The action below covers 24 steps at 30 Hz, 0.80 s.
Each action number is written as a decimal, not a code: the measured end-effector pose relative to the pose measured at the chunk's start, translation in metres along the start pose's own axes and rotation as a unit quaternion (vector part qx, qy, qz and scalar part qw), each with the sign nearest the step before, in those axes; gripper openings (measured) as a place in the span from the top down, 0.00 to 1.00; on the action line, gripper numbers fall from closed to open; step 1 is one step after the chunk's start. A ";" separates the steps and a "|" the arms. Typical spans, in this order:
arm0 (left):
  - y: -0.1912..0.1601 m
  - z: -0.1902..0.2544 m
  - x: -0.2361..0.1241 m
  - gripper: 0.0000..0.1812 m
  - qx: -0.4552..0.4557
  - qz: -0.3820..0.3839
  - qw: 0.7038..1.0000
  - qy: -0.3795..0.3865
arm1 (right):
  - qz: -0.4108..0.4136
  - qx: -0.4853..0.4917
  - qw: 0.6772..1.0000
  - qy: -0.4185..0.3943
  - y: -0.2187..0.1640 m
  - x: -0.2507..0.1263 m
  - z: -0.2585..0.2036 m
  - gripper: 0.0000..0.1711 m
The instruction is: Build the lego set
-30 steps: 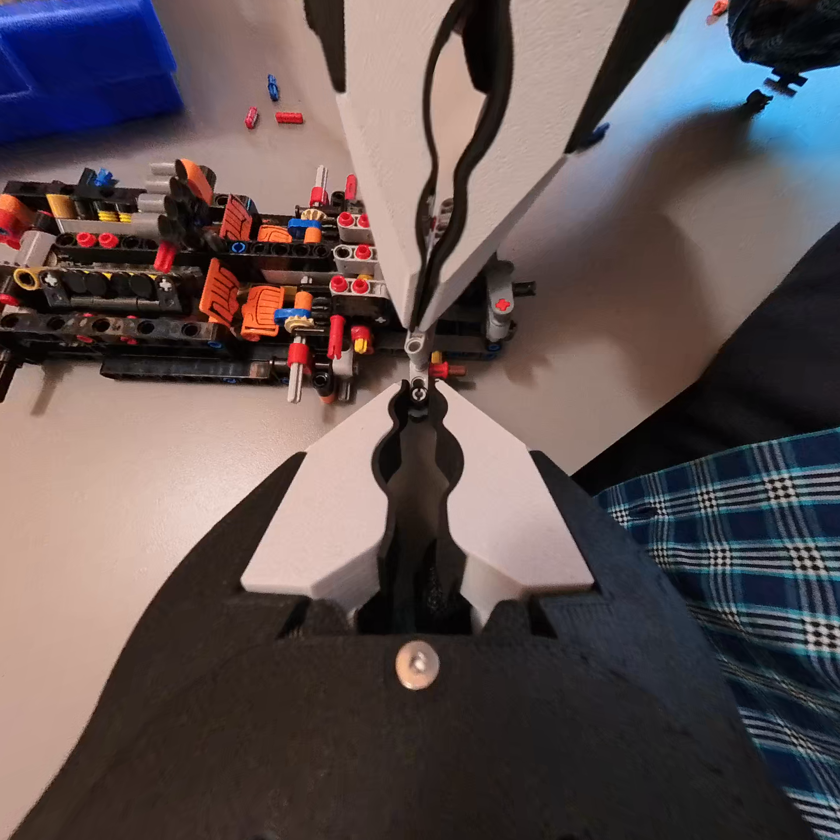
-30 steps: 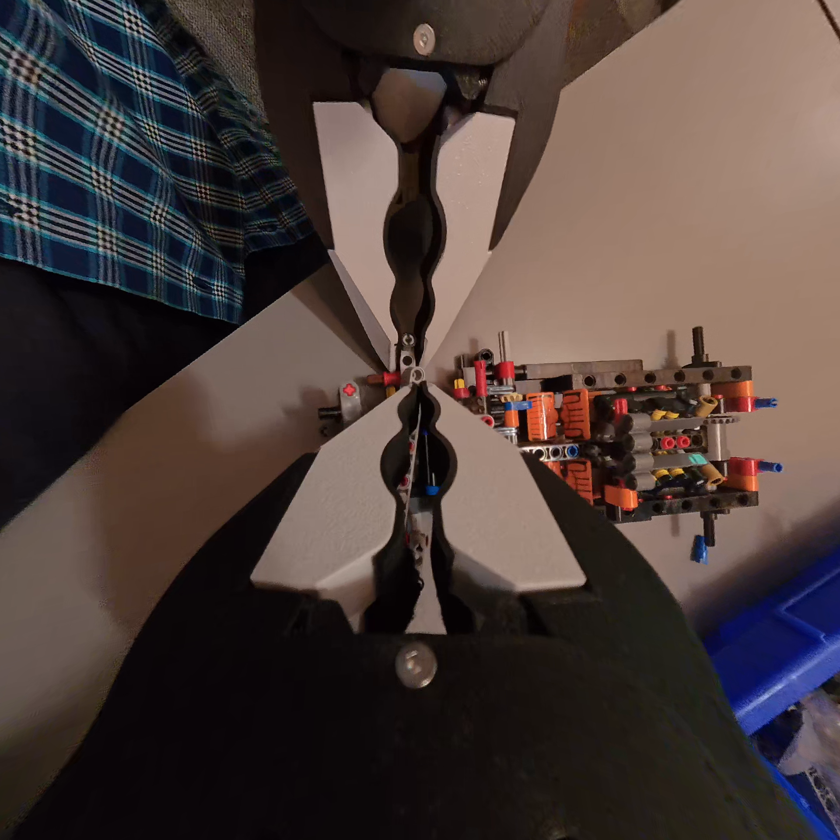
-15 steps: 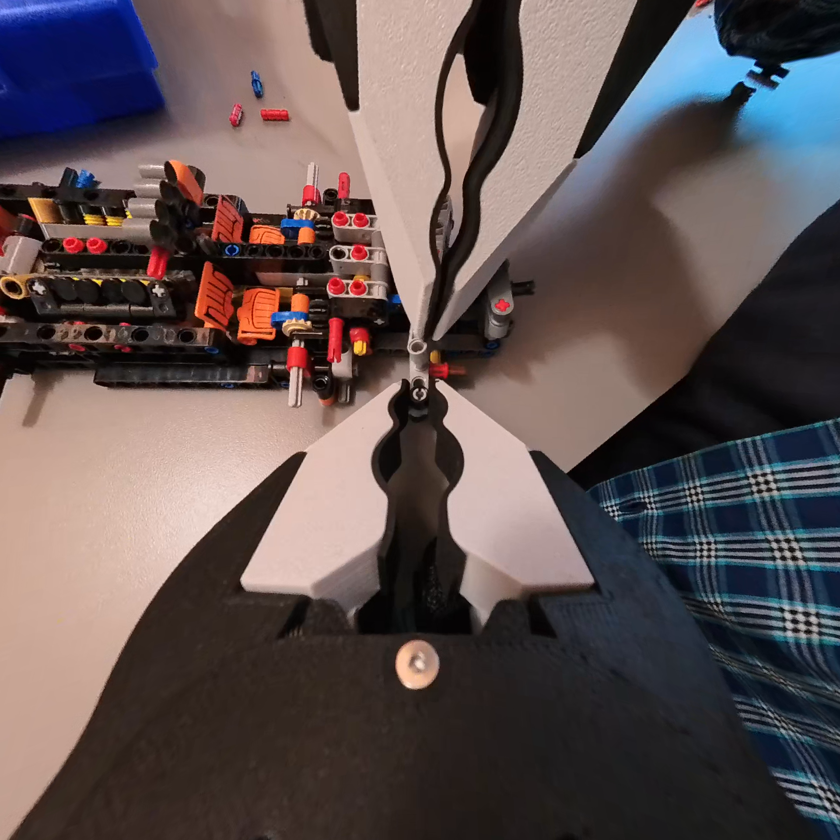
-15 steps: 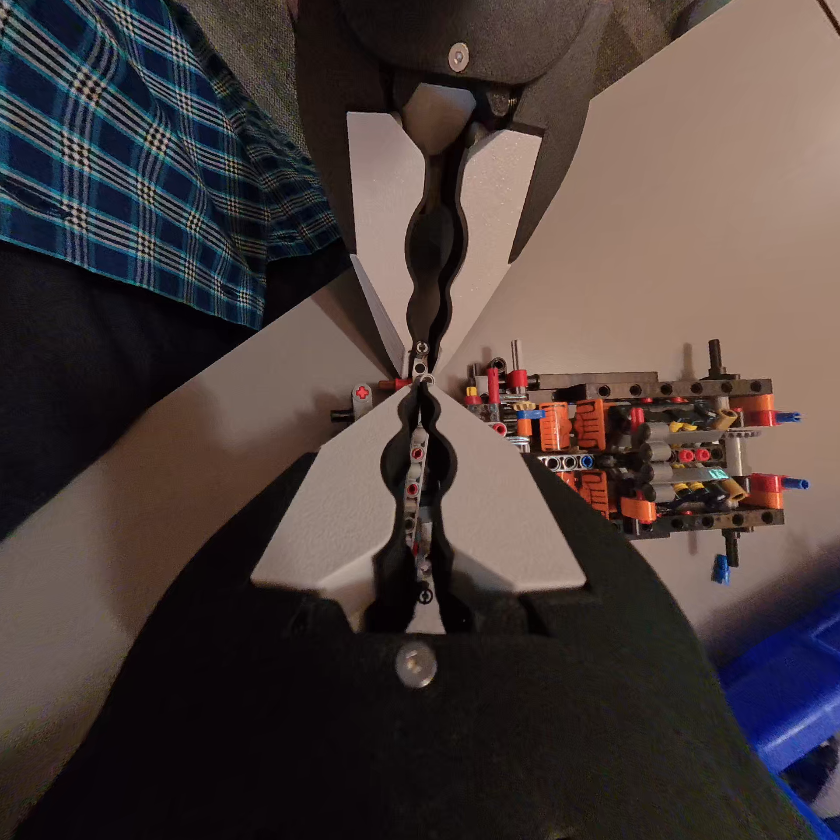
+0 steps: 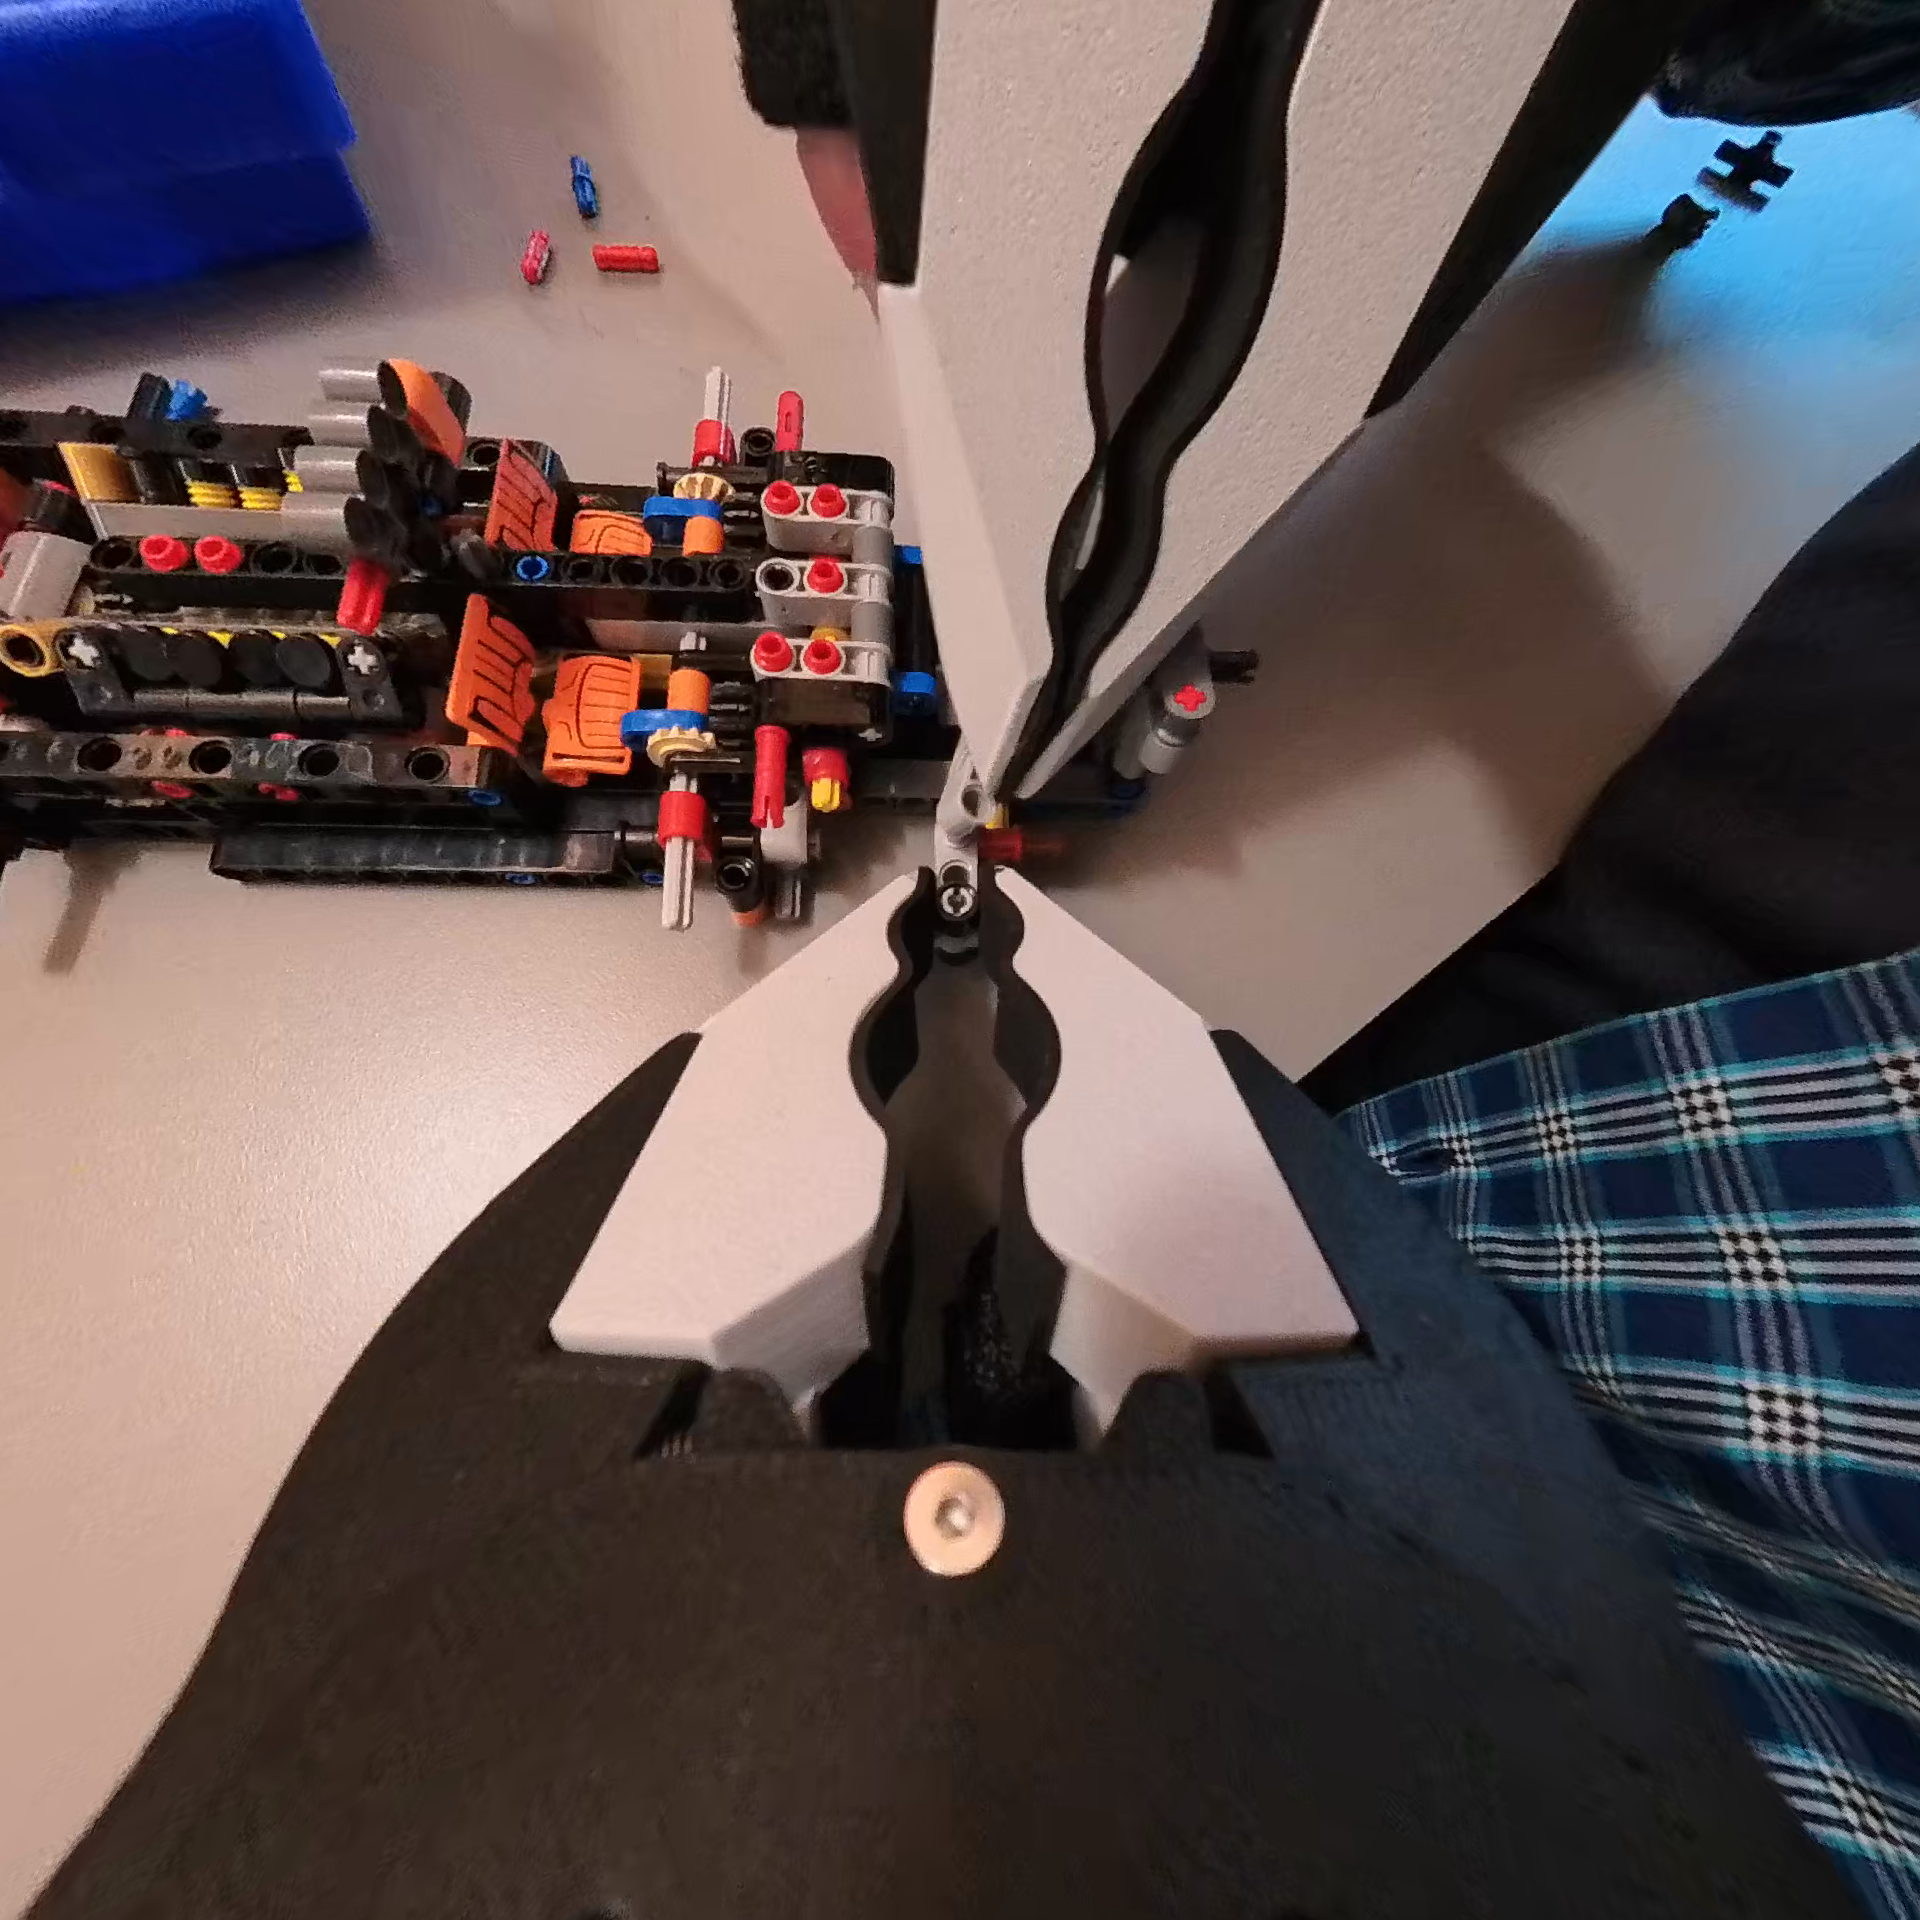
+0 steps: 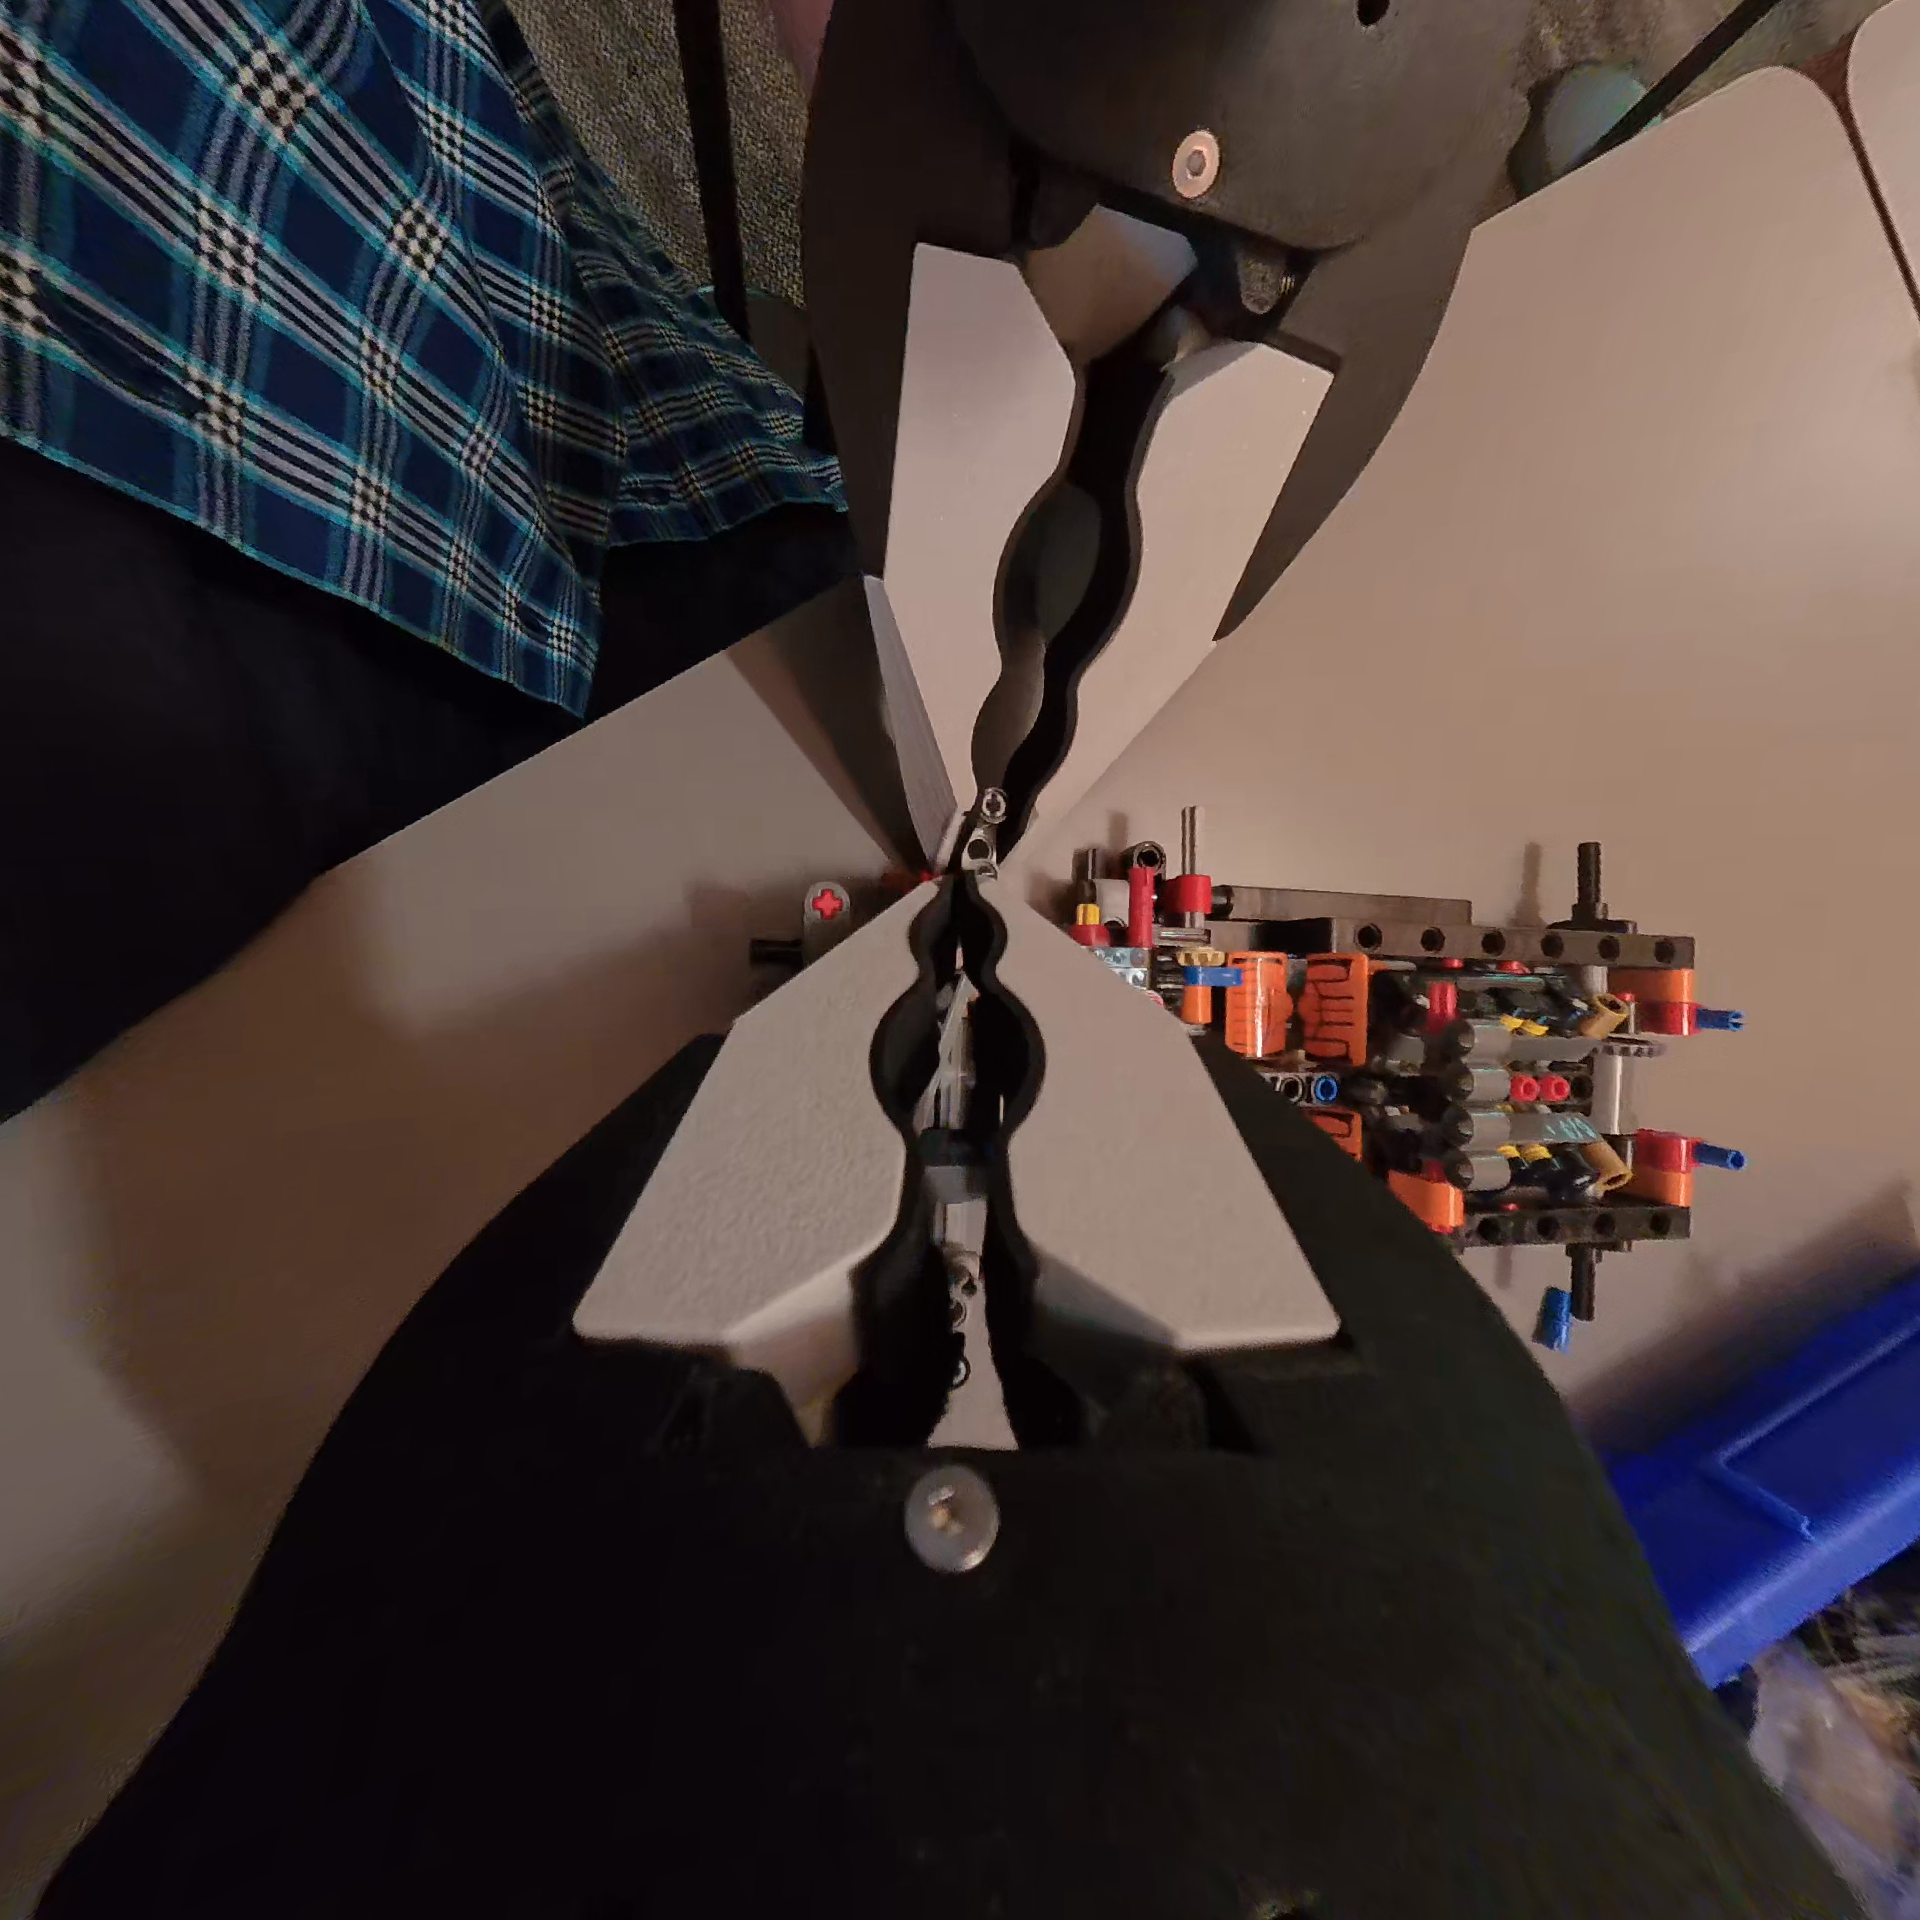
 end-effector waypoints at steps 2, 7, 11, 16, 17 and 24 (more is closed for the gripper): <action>0.000 0.000 0.000 0.96 0.001 0.000 1.000 0.000 | 0.001 0.006 1.000 0.003 0.000 0.000 0.000 1.00; 0.001 0.001 0.000 0.96 0.006 0.000 1.000 0.001 | 0.005 0.041 0.999 0.029 0.000 -0.002 0.001 1.00; 0.001 0.001 0.000 0.96 0.011 -0.001 1.000 -0.001 | 0.017 0.067 0.996 0.048 0.000 -0.002 0.002 1.00; 0.002 0.001 0.001 0.96 0.031 -0.008 0.999 -0.011 | 0.022 0.091 0.994 0.055 0.000 -0.003 0.004 1.00; 0.003 0.001 0.001 0.96 0.029 -0.006 0.999 -0.011 | 0.023 0.095 0.994 0.057 0.000 -0.003 0.005 1.00; 0.004 0.001 0.002 0.96 0.029 -0.004 1.000 -0.011 | 0.037 0.116 0.991 0.062 0.000 -0.003 0.006 1.00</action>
Point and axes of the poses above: each gripper's, where its closed fingertips meet, x out along the fingers, y out of its top, z = x × y across the jaws, the point moved 1 cm from there along -x, back along the fingers, and after that the axes turned 14 degrees about x, right-handed, at the moved point
